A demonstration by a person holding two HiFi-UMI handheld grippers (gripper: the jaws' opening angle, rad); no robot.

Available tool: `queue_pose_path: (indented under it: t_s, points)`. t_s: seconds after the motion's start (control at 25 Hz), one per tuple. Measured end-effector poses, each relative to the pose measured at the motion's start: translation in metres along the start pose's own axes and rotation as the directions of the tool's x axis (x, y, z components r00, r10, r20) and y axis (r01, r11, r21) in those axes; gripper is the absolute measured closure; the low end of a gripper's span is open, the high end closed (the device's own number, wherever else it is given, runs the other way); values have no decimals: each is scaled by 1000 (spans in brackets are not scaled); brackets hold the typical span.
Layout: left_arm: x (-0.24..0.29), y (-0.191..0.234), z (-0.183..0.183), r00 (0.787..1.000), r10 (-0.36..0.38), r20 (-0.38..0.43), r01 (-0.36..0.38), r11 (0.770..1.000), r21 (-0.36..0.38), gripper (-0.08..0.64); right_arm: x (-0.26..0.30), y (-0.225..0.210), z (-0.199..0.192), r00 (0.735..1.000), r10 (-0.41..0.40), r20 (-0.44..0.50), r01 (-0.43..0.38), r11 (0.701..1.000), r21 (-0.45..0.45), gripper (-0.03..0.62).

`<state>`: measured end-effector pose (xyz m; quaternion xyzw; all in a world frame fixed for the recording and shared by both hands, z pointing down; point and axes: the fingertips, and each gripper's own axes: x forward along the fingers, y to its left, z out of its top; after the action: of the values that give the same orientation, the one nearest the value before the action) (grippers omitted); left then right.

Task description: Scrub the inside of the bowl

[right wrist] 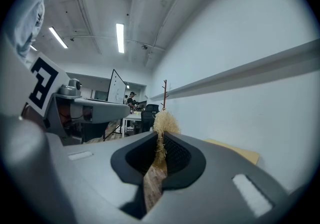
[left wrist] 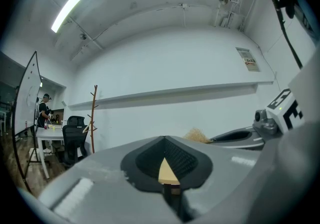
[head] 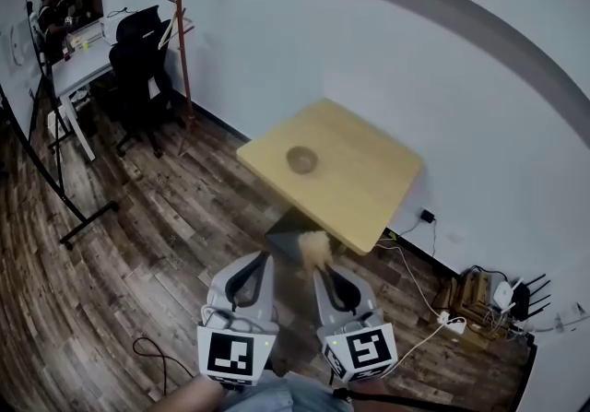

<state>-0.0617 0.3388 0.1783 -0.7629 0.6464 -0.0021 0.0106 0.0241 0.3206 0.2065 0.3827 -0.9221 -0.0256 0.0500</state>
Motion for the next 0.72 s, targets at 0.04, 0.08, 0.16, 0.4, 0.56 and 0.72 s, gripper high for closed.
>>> queue_pose_path:
  t_s: [0.04,0.08,0.16,0.4,0.56,0.72]
  points:
    - [4,2,1,1000,-3,2,3,1000,1,540,4,-2,1,1000,-2,4,2,1000,-3,562]
    - [8,4,1,1000,-7,3,7,1000,2,540,8,-3,2,1000,-3,6,4,1000,-7,561]
    - [16,6,-1,1000,-17,3,17,1000,0,540,14,-7,2,1000,-9,5,9,1000,-11,561]
    - [39,6,-15,998,-44,-34,44,999,-14,540,25,-25,-8,999,-35,-25,35,999,3,561]
    - [59,4,-30,995,-60,-78,59,998,-25,540,34,-42,-22,997,-52,-55,54,998,29,561]
    - [86,8,-50,989,-63,-131,61,998,-22,540,53,-62,-39,995,-56,-81,61,997,51,561]
